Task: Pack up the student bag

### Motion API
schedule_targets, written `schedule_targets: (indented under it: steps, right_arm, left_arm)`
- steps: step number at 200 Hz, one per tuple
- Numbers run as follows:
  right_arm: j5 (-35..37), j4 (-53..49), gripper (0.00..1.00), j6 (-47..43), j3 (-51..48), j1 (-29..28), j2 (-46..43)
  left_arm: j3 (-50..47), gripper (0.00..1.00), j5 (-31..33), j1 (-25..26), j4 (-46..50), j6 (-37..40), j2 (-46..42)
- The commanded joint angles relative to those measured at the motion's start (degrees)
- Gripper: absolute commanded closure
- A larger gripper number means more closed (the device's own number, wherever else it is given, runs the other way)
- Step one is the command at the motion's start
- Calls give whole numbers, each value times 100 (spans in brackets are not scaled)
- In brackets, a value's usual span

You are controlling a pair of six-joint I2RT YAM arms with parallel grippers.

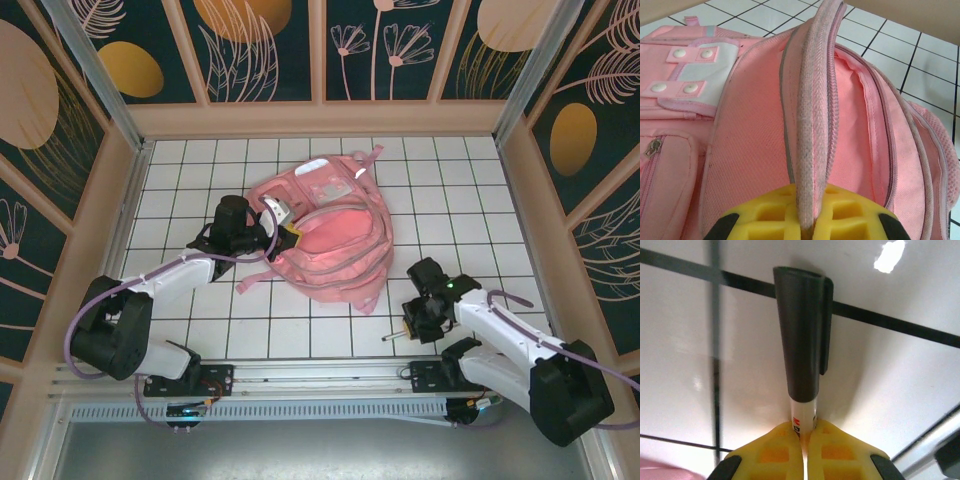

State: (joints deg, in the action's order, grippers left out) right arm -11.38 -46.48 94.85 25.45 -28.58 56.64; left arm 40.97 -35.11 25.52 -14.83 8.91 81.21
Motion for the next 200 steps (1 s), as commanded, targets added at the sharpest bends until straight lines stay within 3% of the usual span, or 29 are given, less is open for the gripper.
schedule_targets:
  steps: [1, 64, 124, 168, 200]
  right_arm:
    - [434, -99, 100, 1, 756, 18, -92]
    - [447, 26, 100, -174, 2936, -230, 749]
    - [321, 1847, 100, -16, 3271, -734, 1873]
    - [439, 2089, 100, -352, 4038, -805, 2989]
    - [350, 2310, 100, -283, 4313, -799, 3249]
  left_arm:
    - [210, 100, -181, 17, 15, -215, -247]
    - [377, 100, -192, 15, -94, -494, -325]
    - [395, 100, -109, 22, -231, -941, -331]
    - [484, 100, -268, 21, -241, -1115, -277]
    - [479, 100, -250, 23, -167, -1083, -284]
